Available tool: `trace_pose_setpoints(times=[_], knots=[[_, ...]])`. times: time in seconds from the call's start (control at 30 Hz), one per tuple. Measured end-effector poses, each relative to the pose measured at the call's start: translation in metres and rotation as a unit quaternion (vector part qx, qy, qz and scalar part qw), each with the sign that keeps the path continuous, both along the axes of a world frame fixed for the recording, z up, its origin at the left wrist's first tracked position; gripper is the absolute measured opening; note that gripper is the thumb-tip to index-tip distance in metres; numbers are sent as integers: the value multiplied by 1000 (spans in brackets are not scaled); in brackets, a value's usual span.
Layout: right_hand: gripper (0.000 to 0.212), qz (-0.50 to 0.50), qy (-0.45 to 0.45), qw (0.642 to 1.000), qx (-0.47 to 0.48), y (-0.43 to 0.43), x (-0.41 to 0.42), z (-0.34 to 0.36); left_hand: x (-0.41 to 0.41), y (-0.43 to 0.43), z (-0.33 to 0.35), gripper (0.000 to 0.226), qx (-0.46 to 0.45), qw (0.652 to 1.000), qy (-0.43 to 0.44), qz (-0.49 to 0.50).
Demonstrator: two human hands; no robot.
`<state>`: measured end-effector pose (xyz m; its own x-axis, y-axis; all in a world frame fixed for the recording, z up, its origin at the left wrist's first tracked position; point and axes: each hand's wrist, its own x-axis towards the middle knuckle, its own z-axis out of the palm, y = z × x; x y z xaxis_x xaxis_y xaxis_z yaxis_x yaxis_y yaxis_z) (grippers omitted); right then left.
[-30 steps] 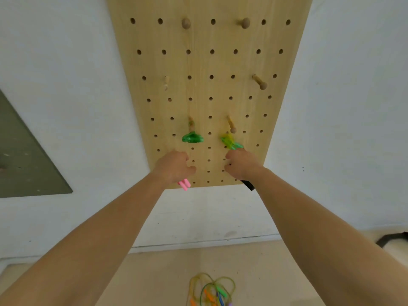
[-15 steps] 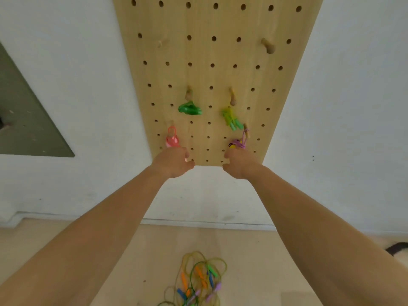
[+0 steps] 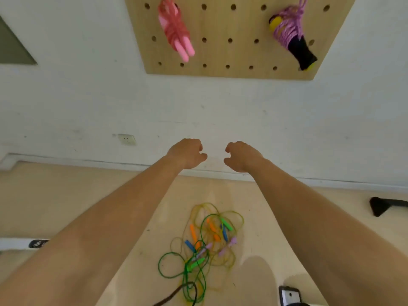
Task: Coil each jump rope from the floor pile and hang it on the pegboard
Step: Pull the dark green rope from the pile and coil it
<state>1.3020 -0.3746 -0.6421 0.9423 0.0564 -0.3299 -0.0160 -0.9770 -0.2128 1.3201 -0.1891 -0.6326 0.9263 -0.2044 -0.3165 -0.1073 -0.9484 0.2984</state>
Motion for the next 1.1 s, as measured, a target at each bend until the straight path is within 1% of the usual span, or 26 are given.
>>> trace_pose_setpoints(times=[0.23, 0.4, 0.5, 0.6, 0.77, 0.93, 1.03, 1.1], knots=[[44, 11, 16, 1000, 2, 17, -14, -174, -14, -2, -168, 46, 1, 999, 10, -33], [44, 17, 17, 1000, -4, 23, -39, -256, -41, -4, -245, 46, -3, 999, 5, -38], [46, 16, 13, 1000, -8, 26, -68, -279, -68, -3, -267, 43, -11, 999, -5, -33], [46, 11, 5, 1000, -2, 29, -105, -287, -106, 2, -276, 41, -23, 999, -15, -26], [47, 24, 28, 999, -1, 37, -164, -305, -165, 10, -303, 40, -18, 999, -4, -31], [40, 20, 79, 997, 12, 47, -204, -345, -206, 18, -340, 35, -2, 998, 41, -49], [38, 14, 121, 992, 32, 50, -217, -377, -216, 23, -372, 29, 5, 996, 73, -46], [38, 9, 134, 990, 41, 51, -222, -399, -217, 26, -395, 31, 12, 994, 93, -47]])
